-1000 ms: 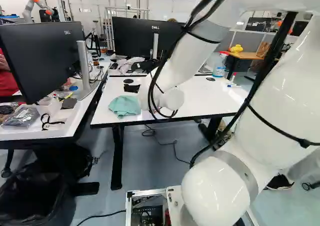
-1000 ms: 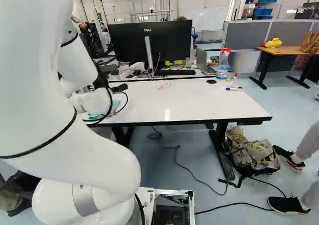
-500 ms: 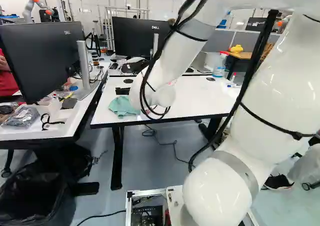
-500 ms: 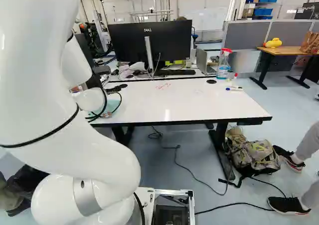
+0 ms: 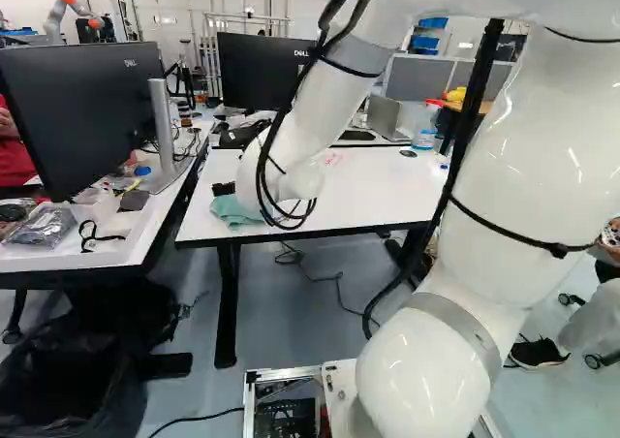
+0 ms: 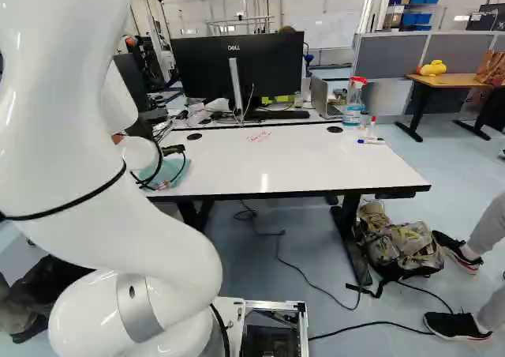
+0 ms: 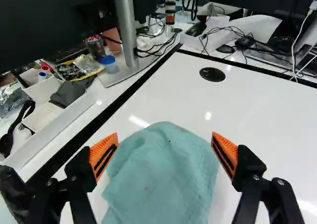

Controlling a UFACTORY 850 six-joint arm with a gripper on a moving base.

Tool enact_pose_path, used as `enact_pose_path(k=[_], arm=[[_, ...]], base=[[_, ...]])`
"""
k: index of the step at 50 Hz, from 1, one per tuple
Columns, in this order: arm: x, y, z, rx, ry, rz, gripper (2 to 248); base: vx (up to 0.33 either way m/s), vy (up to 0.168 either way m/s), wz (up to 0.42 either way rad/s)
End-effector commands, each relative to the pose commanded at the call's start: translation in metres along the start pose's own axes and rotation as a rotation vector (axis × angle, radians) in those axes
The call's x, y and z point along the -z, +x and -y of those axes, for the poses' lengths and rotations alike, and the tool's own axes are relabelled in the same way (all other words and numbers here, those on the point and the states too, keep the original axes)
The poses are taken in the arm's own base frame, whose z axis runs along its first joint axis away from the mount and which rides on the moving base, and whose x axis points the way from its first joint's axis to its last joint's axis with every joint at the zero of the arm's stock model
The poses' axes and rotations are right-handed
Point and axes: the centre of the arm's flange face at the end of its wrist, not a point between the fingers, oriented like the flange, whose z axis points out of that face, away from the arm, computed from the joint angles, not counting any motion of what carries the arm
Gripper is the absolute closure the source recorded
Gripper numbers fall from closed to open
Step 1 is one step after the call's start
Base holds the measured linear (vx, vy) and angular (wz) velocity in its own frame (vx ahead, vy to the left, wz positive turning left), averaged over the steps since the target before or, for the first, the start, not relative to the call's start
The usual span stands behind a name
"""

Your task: Clean the table with the green towel

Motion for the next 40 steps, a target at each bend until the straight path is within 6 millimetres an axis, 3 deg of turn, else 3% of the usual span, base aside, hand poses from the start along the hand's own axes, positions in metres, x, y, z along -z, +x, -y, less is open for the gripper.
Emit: enact_pose_path(k=[24, 40], arm=[[0.001, -0.015, 0.0, 0.0, 0.0, 0.163, 3], [0.001, -0.015, 0.0, 0.0, 0.0, 0.171, 3]], base=[[0.0, 0.0, 0.0], [0.0, 0.0, 0.0]])
